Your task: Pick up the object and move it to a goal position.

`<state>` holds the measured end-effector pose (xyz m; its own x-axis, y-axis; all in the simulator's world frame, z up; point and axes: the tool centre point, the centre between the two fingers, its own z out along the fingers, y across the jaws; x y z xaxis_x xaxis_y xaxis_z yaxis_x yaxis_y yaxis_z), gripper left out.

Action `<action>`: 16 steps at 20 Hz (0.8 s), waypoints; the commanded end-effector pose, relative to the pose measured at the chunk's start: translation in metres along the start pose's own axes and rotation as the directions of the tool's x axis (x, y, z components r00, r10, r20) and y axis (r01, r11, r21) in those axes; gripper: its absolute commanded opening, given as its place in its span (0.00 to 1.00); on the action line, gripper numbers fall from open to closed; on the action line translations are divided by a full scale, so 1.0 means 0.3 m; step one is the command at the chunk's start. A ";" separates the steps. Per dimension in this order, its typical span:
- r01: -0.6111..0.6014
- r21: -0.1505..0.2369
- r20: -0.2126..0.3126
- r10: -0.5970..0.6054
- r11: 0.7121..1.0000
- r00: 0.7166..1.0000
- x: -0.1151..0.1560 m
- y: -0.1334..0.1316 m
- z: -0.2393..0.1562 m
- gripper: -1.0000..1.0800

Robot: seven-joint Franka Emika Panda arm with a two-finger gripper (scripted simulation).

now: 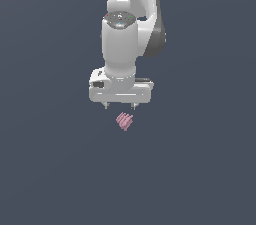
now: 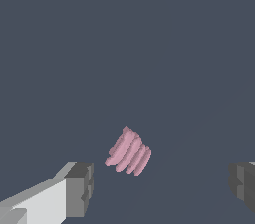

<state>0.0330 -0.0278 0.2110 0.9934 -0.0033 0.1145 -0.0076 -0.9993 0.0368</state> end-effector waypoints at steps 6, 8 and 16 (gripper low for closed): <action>-0.080 0.006 0.017 0.079 0.997 0.997 -0.019 -0.008 0.053 0.96; -0.116 0.008 0.024 0.115 0.993 0.993 -0.028 -0.012 0.077 0.96; -0.314 0.004 0.067 0.314 0.949 0.947 -0.082 -0.028 0.205 0.96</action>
<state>0.0185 -0.0223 0.1554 0.9588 -0.2771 0.0622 -0.2775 -0.9607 -0.0022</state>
